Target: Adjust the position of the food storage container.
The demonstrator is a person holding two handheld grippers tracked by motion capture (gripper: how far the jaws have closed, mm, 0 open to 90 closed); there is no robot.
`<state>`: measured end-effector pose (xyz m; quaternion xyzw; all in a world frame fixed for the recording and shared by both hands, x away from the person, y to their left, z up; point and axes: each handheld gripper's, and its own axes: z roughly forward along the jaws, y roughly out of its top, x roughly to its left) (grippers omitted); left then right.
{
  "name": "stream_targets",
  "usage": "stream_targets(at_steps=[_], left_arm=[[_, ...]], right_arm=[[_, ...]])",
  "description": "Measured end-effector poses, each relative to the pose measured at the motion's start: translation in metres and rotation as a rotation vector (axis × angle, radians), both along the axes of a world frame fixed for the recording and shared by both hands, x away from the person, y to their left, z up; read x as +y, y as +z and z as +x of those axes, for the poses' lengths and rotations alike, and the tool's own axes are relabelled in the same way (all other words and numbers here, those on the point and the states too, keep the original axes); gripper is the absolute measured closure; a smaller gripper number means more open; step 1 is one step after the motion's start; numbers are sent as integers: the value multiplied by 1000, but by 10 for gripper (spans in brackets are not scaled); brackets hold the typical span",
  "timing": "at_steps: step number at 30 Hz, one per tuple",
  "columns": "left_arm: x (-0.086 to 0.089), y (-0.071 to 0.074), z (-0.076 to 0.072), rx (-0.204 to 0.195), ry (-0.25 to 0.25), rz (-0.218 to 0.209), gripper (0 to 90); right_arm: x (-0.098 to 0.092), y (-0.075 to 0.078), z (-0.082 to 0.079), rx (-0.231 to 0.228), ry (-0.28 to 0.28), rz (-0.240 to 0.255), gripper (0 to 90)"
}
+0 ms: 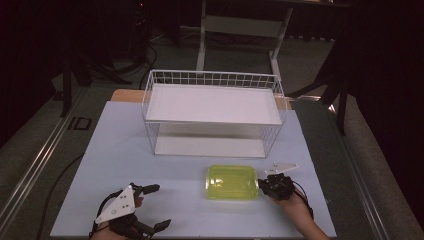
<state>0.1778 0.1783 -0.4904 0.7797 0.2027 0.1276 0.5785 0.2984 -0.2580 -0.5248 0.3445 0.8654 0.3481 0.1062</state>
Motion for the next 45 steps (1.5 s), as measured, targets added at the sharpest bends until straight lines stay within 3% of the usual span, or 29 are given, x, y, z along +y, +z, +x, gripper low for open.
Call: stream_targets(at_steps=[7,17,21,31,45], left_arm=[[1,0,1,3,7,-8,23],[1,-1,1,11,10,-3,24],[2,-1,2,14,12,-5,24],[3,-2,2,18,16,-9,23],[4,-2,2,19,16,-15,23]], right_arm=[[11,-6,9,20,-1,12,900],[34,-11,3,43,32,32,900],[43,-10,-1,76,46,42,899],[64,-9,-9,73,86,44,899],[82,-11,-2,67,109,51,881]])
